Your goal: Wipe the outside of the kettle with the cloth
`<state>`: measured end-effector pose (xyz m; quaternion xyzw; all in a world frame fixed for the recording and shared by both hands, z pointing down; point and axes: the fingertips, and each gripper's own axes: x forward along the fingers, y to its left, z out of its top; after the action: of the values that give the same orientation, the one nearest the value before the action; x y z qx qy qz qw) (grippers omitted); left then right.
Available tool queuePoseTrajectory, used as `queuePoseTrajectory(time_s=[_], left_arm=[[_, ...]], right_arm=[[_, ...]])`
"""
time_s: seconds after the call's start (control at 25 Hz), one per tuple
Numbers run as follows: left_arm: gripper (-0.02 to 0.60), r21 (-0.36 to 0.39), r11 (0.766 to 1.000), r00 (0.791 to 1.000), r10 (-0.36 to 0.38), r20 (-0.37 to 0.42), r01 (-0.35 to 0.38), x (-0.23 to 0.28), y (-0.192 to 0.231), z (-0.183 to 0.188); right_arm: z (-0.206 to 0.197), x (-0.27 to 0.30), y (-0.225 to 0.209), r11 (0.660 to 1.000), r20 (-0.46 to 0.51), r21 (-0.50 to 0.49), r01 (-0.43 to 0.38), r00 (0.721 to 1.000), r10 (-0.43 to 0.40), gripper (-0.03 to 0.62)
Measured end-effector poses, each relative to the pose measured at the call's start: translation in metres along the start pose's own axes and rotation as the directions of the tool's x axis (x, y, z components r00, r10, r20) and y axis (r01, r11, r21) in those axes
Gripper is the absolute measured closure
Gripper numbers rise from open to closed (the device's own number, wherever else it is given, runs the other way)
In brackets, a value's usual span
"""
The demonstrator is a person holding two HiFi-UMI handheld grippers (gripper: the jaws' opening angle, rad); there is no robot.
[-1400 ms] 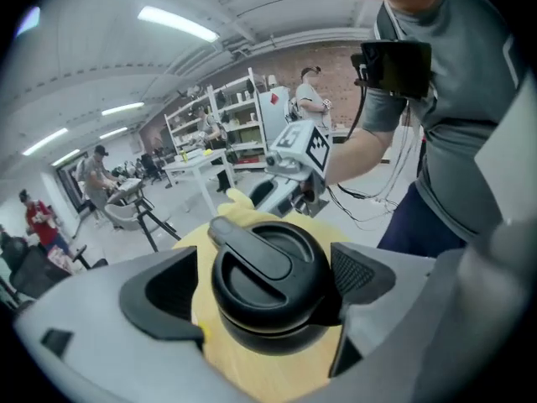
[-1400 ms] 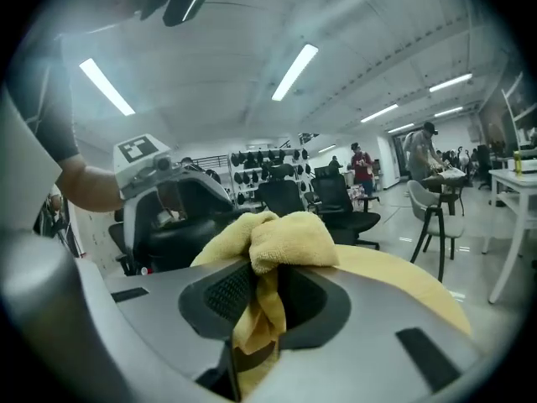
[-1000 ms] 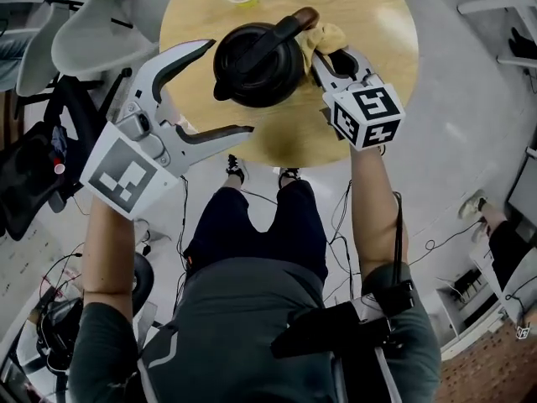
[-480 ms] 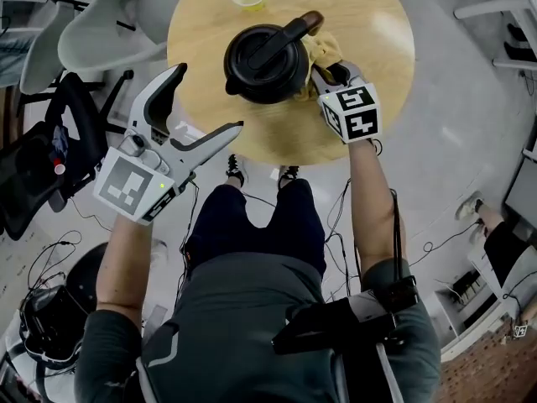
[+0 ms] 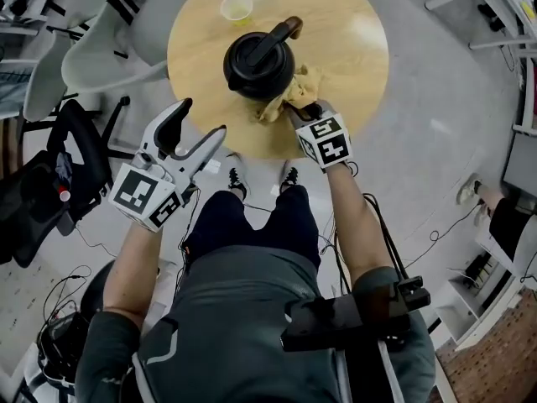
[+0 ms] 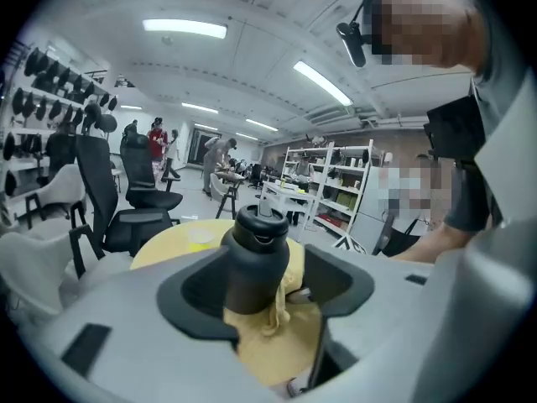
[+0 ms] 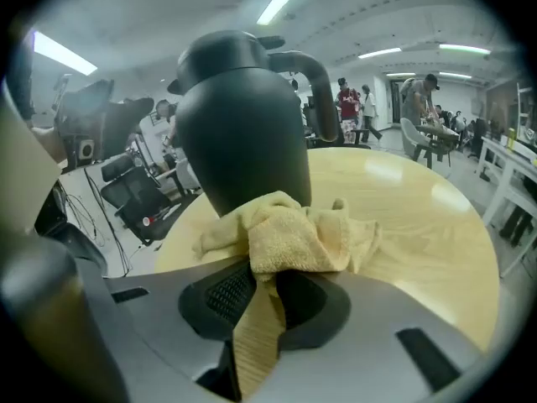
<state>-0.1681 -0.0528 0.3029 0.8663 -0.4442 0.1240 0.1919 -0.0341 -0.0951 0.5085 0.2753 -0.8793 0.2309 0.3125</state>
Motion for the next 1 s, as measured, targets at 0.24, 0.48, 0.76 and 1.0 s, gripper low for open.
queuePoseTrajectory(time_s=[0.24,0.48,0.76,1.0], left_arm=[[0.426,0.097,0.995,0.997,-0.028,0.073,0.021,-0.033,-0.004,0.019],[0.549,0.076,0.996,0.990,-0.045,0.131,0.035,-0.064,0.006,0.031],[0.572,0.016,0.992,0.978,-0.128,0.167,0.127,-0.090,0.011,0.036],[0.572,0.138,0.984,0.973,-0.138,0.185,0.113,-0.111,0.007,0.056]], right_arm=[[0.015,-0.028,0.047,0.998,0.069,0.053,0.026,0.997,-0.029,0.502],[0.049,-0.080,0.081,0.992,0.161,0.083,0.097,0.981,-0.109,0.502],[0.087,-0.129,0.118,0.982,0.242,0.059,0.177,0.952,-0.186,0.502],[0.126,-0.176,0.152,0.970,0.366,0.052,0.236,0.899,-0.238,0.502]])
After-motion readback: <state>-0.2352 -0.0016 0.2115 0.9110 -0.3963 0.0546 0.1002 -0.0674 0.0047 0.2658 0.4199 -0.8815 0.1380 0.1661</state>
